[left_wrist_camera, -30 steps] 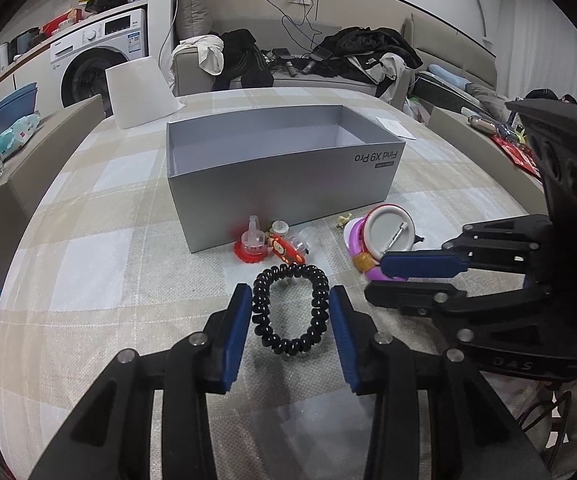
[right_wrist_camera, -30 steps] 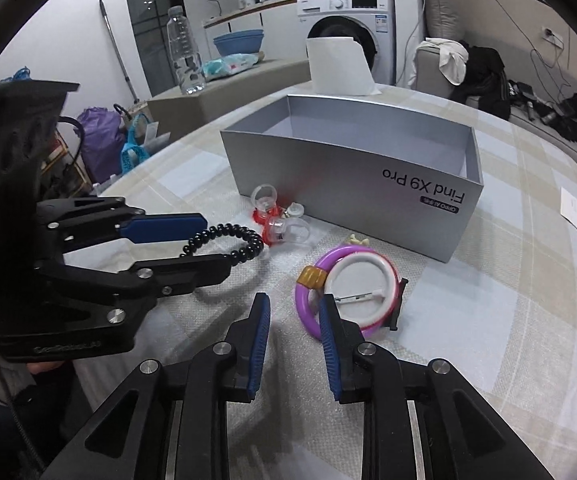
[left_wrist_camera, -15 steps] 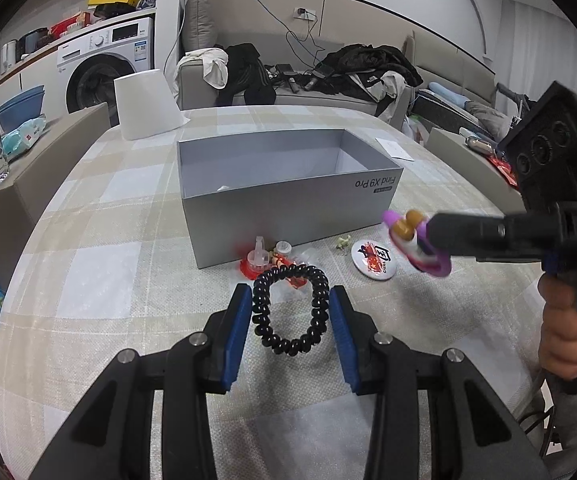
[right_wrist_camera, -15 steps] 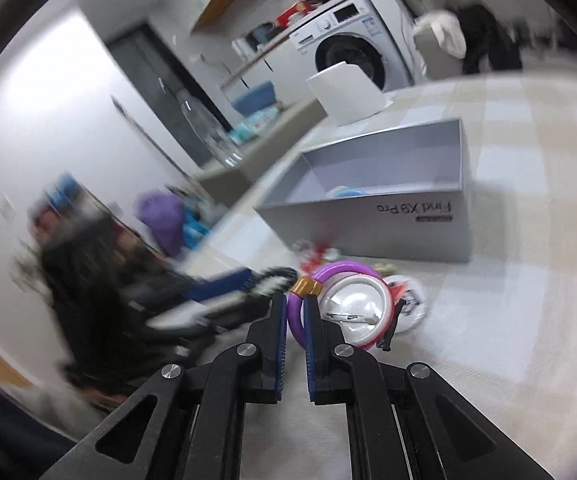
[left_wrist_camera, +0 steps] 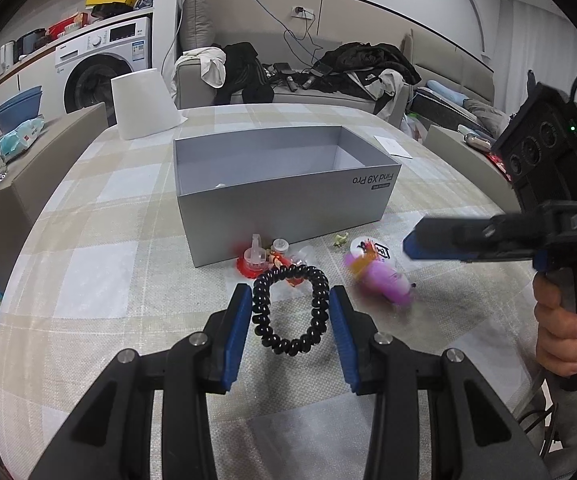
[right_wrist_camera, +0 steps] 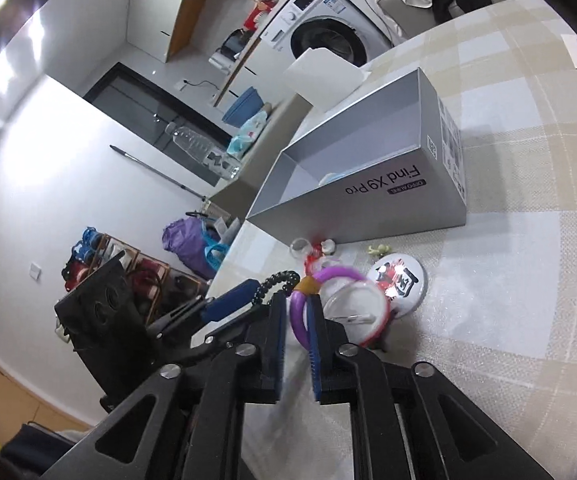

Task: Organize jewelry
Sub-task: 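Lift the pink bangle with the right tool while the left tool lifts the bracelet, then release the pink bangle and grasp the white China badge with the right tool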

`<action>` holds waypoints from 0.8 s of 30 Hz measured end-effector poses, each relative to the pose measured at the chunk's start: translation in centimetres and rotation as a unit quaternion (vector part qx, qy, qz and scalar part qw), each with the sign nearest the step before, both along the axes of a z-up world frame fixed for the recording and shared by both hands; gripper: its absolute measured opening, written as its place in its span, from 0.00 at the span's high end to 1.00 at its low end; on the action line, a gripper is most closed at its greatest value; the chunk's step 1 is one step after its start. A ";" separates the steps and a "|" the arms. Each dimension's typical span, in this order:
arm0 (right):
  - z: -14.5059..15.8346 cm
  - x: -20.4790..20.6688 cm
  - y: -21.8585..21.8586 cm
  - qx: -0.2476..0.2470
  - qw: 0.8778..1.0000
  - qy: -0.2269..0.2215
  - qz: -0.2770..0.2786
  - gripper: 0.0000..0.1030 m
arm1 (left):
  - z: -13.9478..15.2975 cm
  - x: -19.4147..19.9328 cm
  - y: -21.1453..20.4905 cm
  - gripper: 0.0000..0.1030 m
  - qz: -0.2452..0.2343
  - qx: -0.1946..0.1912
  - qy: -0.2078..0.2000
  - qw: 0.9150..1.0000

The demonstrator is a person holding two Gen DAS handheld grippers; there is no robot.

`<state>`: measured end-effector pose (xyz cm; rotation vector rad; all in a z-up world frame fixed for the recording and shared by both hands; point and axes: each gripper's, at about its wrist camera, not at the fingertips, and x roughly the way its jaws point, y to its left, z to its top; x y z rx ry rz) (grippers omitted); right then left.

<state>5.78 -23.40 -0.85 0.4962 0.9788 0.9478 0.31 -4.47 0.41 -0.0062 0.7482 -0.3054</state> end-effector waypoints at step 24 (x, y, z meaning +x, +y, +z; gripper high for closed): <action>-0.1 -3.4 3.8 -0.179 0.975 -0.119 0.053 0.98 | -0.6 0.1 -0.5 0.67 -0.007 0.010 0.014 1.000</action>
